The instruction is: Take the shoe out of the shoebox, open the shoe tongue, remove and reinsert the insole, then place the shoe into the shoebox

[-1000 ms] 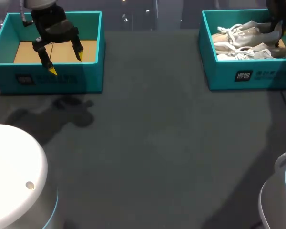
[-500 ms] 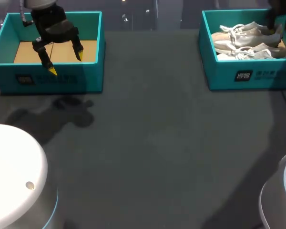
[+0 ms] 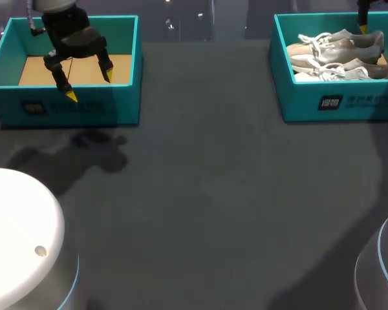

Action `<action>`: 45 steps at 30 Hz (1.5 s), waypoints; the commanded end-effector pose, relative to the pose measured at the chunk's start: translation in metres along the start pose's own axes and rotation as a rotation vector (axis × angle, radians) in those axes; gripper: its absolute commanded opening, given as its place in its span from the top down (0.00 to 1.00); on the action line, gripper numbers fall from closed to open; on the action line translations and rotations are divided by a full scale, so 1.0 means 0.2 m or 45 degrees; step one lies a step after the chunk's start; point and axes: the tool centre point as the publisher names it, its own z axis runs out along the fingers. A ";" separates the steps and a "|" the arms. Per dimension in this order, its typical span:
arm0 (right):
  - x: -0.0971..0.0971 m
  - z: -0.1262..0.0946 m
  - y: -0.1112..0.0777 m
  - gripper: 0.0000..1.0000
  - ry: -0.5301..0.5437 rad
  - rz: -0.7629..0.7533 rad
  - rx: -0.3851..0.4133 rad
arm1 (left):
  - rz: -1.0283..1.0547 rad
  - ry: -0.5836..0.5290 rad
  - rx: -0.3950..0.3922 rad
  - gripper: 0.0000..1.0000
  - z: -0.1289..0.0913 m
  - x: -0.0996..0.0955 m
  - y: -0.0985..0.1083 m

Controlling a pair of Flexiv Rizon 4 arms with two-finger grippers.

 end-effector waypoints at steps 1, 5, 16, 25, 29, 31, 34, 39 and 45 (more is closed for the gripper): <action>0.03 -0.22 -0.17 0.00 0.022 -0.013 -0.041 | 0.001 -0.002 -0.004 0.00 0.00 0.01 0.00; 0.08 -0.31 -0.24 0.00 0.060 -0.037 -0.043 | 0.001 -0.002 -0.004 0.00 0.00 0.01 0.00; 0.23 -0.49 -0.40 0.00 0.106 -0.077 -0.013 | -0.720 -0.069 -0.068 0.00 -0.13 0.01 0.18; 0.29 -0.54 -0.48 0.00 0.113 -0.060 0.022 | -1.431 -0.255 -0.159 0.00 -0.25 0.05 0.44; 0.29 -0.54 -0.48 0.00 0.113 -0.060 0.022 | -1.431 -0.255 -0.159 0.00 -0.25 0.05 0.44; 0.29 -0.54 -0.48 0.00 0.113 -0.060 0.022 | -1.431 -0.255 -0.159 0.00 -0.25 0.05 0.44; 0.29 -0.54 -0.48 0.00 0.113 -0.060 0.022 | -1.431 -0.255 -0.159 0.00 -0.25 0.05 0.44; 0.29 -0.54 -0.48 0.00 0.113 -0.060 0.022 | -1.431 -0.255 -0.159 0.00 -0.25 0.05 0.44; 0.37 -0.57 -0.61 0.00 0.116 -0.014 0.037 | -1.867 -0.259 -0.202 0.00 -0.28 0.13 0.53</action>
